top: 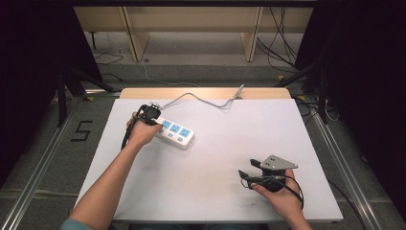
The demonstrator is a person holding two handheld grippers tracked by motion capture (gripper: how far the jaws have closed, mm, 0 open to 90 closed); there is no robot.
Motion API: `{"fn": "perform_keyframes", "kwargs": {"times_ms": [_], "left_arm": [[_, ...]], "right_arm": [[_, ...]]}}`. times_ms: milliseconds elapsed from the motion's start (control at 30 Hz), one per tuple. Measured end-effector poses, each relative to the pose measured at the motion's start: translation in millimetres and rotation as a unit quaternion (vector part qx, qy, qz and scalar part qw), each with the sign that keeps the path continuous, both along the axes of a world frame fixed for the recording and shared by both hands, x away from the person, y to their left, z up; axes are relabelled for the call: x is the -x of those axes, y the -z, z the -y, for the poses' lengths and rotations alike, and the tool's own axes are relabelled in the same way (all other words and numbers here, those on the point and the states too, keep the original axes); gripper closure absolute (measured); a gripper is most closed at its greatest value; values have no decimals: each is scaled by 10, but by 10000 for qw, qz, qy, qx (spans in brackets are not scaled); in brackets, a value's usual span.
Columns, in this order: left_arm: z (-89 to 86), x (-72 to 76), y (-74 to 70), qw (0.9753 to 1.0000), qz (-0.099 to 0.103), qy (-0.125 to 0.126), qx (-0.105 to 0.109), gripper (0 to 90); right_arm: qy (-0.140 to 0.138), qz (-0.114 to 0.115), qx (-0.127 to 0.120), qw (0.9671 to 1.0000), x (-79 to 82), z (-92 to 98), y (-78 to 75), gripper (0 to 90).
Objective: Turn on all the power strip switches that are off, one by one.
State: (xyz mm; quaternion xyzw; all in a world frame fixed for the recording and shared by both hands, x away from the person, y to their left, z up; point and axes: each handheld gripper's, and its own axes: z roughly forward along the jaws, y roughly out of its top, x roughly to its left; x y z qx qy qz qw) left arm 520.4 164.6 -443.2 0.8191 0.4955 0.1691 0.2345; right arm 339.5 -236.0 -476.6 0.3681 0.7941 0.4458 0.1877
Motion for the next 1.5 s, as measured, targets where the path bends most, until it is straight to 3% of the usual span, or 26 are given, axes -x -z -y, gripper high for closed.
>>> {"fn": "perform_keyframes", "kwargs": {"times_ms": [433,667,1100,1500], "left_arm": [[10,-47,-13,9997,-228,12,-20,898],[60,-55,-13,9995,-233,37,-204,898],[52,-69,-7,9994,-292,6,-183,899],[91,-60,5,9992,-239,-13,-326,899]], "right_arm": [[-11,10,-10,10000,2,-1,0,372],[-17,9,-3,10000,5,-2,-4,372],[-27,12,-4,10000,8,-5,-7,371],[-30,9,0,10000,12,-8,-10,371]]}}
